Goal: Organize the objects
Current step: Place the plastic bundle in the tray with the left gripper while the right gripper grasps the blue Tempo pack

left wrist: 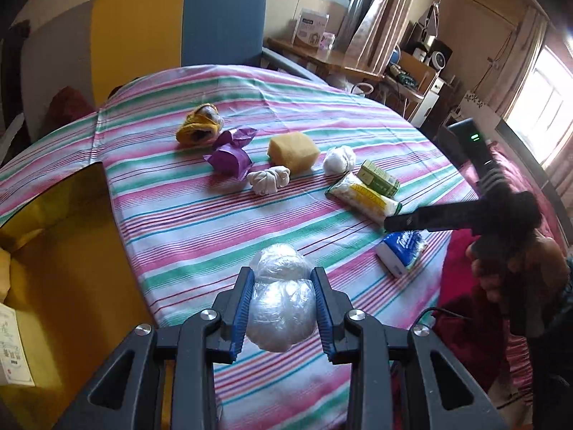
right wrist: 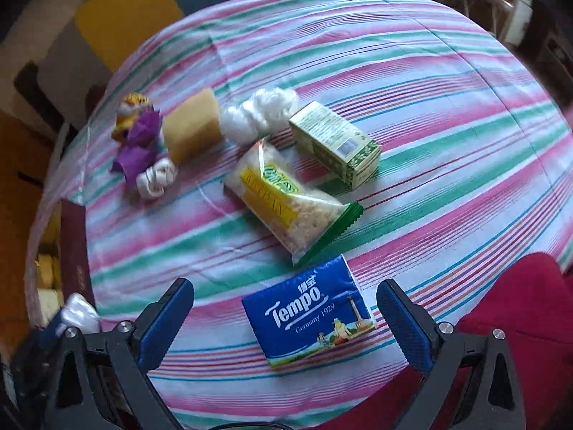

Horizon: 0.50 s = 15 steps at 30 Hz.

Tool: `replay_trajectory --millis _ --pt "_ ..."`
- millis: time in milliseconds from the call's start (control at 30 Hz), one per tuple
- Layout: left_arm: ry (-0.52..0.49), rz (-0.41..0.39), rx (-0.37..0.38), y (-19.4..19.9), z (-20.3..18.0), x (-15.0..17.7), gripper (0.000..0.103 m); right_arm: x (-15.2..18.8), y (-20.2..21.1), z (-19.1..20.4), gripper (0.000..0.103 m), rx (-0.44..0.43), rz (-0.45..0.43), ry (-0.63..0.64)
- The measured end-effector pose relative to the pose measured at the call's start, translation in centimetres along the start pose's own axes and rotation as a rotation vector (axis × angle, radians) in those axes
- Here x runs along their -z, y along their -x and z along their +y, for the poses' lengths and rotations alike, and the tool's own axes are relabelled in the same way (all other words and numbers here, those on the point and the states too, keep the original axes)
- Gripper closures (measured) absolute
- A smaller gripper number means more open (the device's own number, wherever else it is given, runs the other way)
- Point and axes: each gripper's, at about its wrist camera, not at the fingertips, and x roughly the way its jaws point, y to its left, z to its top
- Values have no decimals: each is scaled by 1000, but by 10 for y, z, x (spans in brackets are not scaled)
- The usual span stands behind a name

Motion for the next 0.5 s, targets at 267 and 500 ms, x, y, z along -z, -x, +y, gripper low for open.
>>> replay_trajectory --millis 267,500 --pt "101 -69 -6 52 45 24 71 11 -26 38 20 208 130 247" --pt "294 -145 -180 127 142 81 71 24 -27 54 45 312 69 346"
